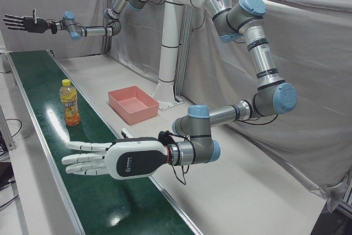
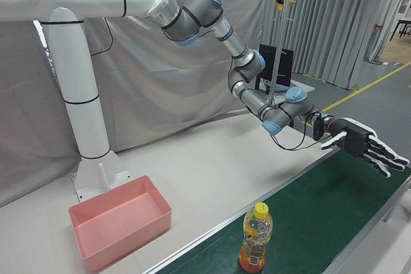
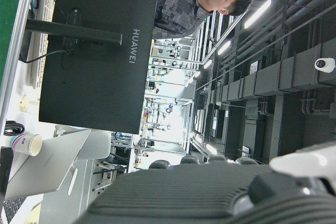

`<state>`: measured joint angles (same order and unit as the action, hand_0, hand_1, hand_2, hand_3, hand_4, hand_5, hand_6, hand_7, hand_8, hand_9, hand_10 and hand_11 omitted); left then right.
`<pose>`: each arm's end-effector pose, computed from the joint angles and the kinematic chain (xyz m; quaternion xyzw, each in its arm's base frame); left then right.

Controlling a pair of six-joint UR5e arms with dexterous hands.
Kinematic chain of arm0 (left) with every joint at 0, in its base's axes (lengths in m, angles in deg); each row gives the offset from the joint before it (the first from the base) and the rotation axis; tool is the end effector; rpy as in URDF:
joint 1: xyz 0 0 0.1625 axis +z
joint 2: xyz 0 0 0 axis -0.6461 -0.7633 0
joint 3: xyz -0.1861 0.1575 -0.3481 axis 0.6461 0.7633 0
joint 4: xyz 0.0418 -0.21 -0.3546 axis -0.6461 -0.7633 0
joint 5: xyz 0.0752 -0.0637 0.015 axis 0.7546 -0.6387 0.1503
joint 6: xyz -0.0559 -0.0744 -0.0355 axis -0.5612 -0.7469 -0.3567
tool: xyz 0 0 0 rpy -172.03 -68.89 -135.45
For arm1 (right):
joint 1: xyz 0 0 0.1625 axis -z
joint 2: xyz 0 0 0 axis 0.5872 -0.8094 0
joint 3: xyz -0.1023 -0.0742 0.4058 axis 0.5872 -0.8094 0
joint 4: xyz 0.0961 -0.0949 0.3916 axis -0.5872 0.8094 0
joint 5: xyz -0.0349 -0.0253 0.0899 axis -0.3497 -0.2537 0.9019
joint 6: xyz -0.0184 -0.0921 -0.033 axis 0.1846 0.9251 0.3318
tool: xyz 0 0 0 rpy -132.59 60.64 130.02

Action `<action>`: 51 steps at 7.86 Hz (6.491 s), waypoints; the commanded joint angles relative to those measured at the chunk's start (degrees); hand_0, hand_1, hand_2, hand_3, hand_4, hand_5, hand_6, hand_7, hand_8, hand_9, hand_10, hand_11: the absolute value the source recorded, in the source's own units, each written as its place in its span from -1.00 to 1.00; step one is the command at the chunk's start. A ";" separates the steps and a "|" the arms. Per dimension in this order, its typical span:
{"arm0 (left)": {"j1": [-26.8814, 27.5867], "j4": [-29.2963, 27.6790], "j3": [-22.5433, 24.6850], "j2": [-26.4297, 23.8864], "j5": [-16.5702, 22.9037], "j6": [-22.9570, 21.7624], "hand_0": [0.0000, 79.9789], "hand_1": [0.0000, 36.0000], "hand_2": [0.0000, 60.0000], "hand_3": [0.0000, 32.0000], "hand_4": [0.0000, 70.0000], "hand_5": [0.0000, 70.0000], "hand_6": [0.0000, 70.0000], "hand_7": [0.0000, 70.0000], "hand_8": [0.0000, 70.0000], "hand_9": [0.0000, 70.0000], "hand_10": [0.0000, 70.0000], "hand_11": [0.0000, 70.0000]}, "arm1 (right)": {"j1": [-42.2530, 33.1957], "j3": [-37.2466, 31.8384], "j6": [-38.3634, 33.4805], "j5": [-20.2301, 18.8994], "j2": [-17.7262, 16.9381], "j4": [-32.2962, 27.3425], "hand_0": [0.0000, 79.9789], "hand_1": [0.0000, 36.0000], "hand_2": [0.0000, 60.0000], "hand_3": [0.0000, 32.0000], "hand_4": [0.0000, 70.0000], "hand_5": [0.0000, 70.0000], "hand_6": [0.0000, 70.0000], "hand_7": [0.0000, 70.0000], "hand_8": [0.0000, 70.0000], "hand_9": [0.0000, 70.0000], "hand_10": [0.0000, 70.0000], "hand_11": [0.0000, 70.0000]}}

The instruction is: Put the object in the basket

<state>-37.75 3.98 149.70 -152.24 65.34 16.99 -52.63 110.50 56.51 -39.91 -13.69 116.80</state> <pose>-0.0179 -0.5865 0.5999 0.0091 0.8155 -0.5717 0.0898 0.1200 -0.5302 0.6517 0.0296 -0.7403 0.6702 0.0443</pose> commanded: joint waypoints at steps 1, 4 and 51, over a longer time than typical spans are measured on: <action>0.65 -0.15 0.44 0.84 0.00 0.63 0.96 0.03 -1.00 -1.00 -0.65 -0.69 -1.00 -1.00 -0.97 -0.95 -0.84 -0.68 | 0.00 -0.07 0.00 0.00 -0.01 0.00 -1.00 -1.00 -1.00 -1.00 -1.00 -1.00 -1.00 -1.00 -1.00 -1.00 -1.00 -1.00; 5.21 4.55 4.63 0.14 0.09 3.51 0.85 0.00 -1.00 -1.00 -0.62 -0.65 -1.00 -1.00 -0.95 -0.91 -0.87 -0.74 | 0.00 0.02 0.00 0.00 -0.01 0.00 -1.00 -1.00 -1.00 -1.00 -1.00 -1.00 -1.00 -1.00 -1.00 -1.00 -1.00 -1.00; 59.61 49.68 25.92 -28.95 -9.50 19.09 0.25 -0.46 -0.05 -1.00 0.09 1.00 0.56 0.63 0.87 1.00 0.74 1.00 | 0.00 0.19 0.00 0.00 -0.01 0.00 -1.00 -1.00 -1.00 -1.00 -1.00 -1.00 -1.00 -1.00 -1.00 -1.00 -1.00 -1.00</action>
<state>18.10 53.33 175.39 -180.79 55.94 34.90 -52.63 110.65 56.51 -39.91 -13.69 116.80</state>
